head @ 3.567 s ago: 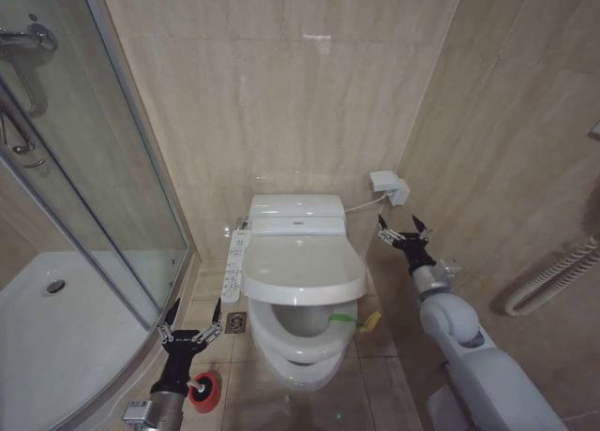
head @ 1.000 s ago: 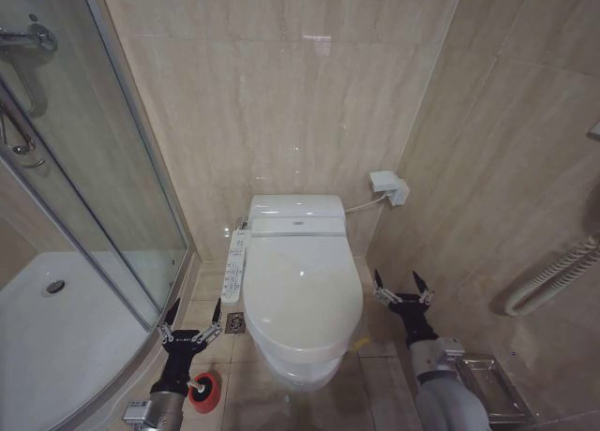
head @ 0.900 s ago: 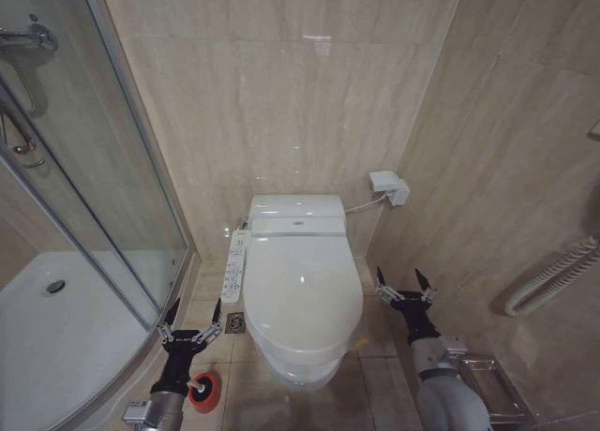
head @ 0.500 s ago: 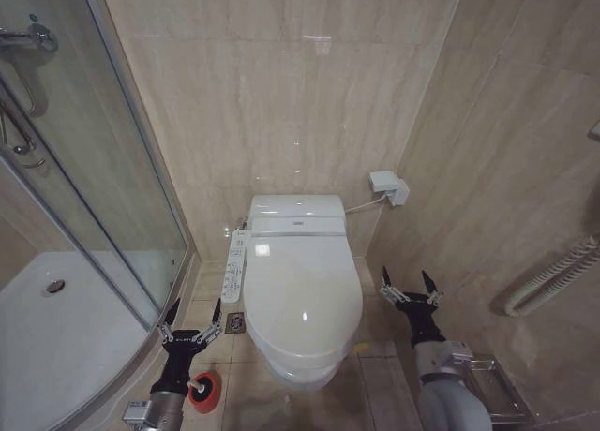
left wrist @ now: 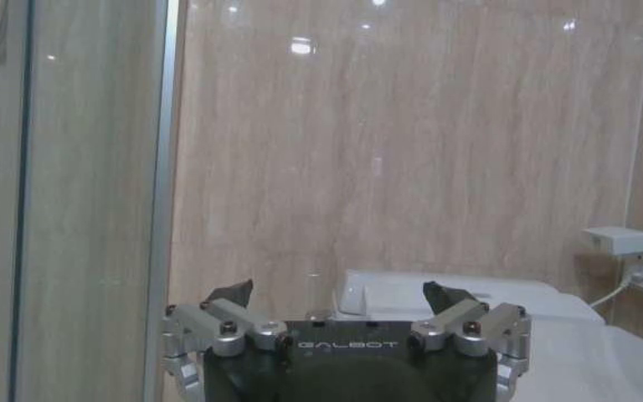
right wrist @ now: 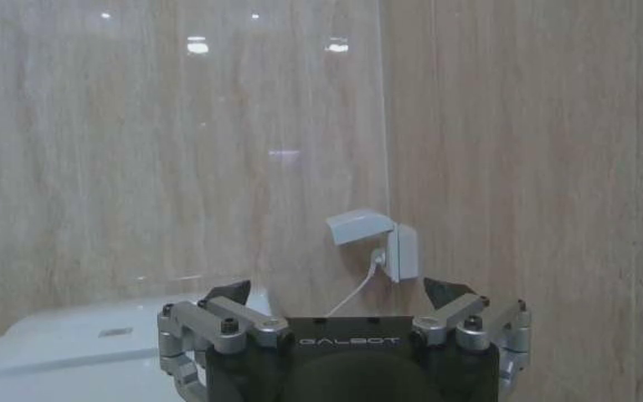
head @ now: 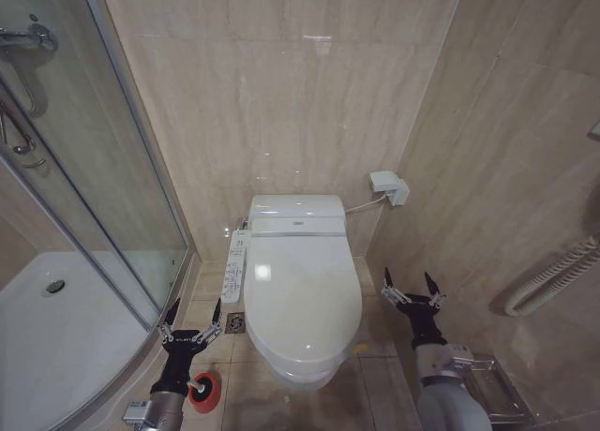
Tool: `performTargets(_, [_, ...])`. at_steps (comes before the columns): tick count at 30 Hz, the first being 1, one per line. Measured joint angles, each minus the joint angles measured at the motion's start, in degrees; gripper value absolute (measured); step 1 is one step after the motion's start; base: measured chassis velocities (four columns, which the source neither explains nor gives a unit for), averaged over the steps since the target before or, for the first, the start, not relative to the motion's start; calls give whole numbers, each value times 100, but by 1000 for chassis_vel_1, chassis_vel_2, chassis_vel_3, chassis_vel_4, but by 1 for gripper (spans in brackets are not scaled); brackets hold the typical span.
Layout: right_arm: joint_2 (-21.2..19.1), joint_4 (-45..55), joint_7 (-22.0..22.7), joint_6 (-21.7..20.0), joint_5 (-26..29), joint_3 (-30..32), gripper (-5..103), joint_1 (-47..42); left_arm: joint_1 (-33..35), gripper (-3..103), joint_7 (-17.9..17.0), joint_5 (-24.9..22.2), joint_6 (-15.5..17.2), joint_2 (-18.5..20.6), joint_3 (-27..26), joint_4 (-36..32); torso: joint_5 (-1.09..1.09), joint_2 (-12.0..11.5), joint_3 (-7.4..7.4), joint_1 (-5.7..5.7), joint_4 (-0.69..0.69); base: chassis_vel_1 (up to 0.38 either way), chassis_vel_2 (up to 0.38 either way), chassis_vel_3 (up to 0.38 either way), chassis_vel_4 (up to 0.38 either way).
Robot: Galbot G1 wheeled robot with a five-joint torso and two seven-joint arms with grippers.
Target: Open the toilet lid, clean the toilet bowl with a toilet brush, close the toilet lid, and flush.
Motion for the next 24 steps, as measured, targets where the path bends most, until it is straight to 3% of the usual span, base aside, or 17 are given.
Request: performTargets(24, [-4, -1, 5, -33, -7, -8, 100, 5, 0, 99, 0, 0, 0, 0, 0, 0, 0, 0, 0, 0, 0, 0, 0, 0, 0])
